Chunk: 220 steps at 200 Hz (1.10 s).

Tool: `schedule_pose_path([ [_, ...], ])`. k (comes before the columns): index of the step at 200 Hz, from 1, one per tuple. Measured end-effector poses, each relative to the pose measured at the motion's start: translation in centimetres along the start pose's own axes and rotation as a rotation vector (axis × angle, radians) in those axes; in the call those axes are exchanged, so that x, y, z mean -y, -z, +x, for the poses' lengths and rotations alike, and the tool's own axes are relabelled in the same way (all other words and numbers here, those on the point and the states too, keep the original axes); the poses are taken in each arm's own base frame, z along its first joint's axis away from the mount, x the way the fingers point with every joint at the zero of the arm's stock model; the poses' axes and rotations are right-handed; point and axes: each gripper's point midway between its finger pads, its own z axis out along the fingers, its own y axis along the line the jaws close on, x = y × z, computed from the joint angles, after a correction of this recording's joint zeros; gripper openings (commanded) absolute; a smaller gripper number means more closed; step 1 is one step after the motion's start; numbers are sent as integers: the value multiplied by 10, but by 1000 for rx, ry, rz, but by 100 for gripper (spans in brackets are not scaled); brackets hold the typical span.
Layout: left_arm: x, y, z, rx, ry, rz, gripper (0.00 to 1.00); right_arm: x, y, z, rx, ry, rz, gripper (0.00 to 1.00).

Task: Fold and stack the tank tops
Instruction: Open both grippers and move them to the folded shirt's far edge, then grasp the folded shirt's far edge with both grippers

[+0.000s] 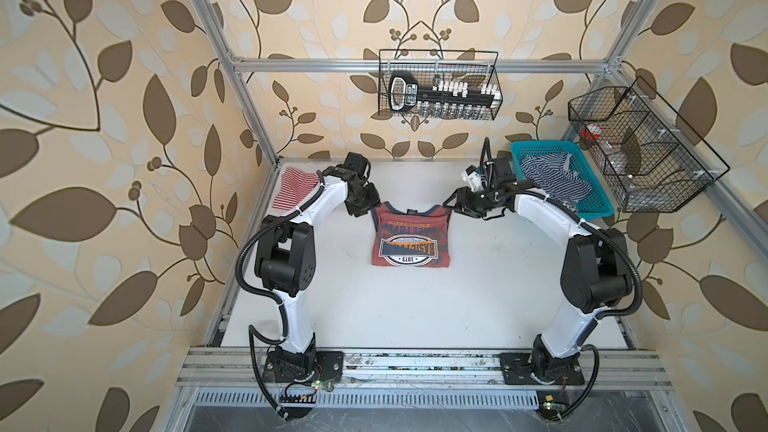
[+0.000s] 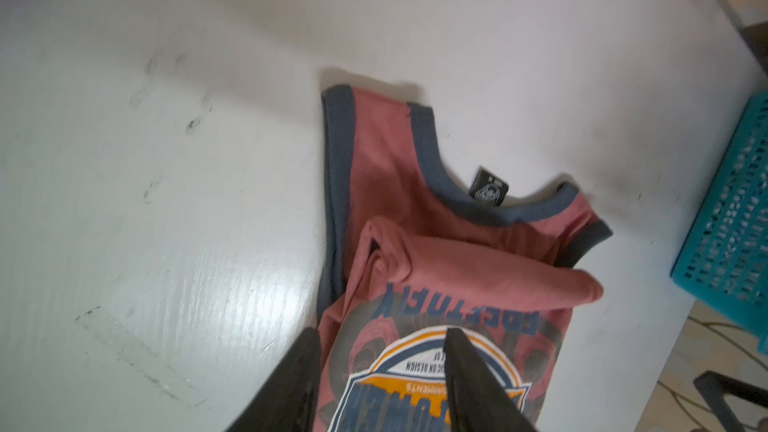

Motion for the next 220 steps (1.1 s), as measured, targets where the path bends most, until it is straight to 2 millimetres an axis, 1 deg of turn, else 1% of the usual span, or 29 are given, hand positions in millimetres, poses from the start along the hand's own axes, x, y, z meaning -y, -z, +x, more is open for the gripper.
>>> schedule_pose_path([
  [8, -7, -2, 10, -21, -12, -8, 61, 5, -5, 13, -27, -3, 9, 61],
  [19, -16, -10, 23, -55, -23, -12, 66, 20, -13, 33, -68, -20, 33, 66],
  [28, -22, -18, 34, -86, -33, -9, 67, 33, -18, 47, -98, -42, 58, 70],
  [36, -27, -24, 41, -107, -34, -4, 67, 45, -22, 59, -125, -61, 76, 72],
  [43, -30, -30, 49, -128, -32, 4, 67, 52, -24, 66, -137, -69, 86, 72],
  [57, -31, -36, 55, -147, -32, 22, 68, 60, -27, 73, -143, -74, 93, 72],
  [81, -23, -45, 48, -129, -46, 69, 70, 61, -29, 67, -113, -56, 79, 71],
  [101, -21, -56, 43, -130, -52, 79, 70, 63, -34, 60, -97, -51, 61, 70],
  [124, -22, -75, 39, -149, -61, 68, 71, 73, -49, 60, -121, -70, 58, 69],
  [134, -17, -76, 32, -143, -67, 79, 71, 78, -57, 61, -137, -83, 55, 68],
  [157, -7, -84, 20, -134, -74, 103, 72, 73, -66, 50, -132, -74, 16, 66],
  [173, 0, -87, 16, -133, -80, 132, 73, 70, -73, 43, -129, -68, -12, 65],
  [200, 7, -90, 16, -138, -94, 147, 73, 62, -84, 35, -128, -58, -59, 64],
  [220, 14, -93, 21, -149, -127, 148, 73, 55, -91, 31, -133, -52, -89, 63],
])
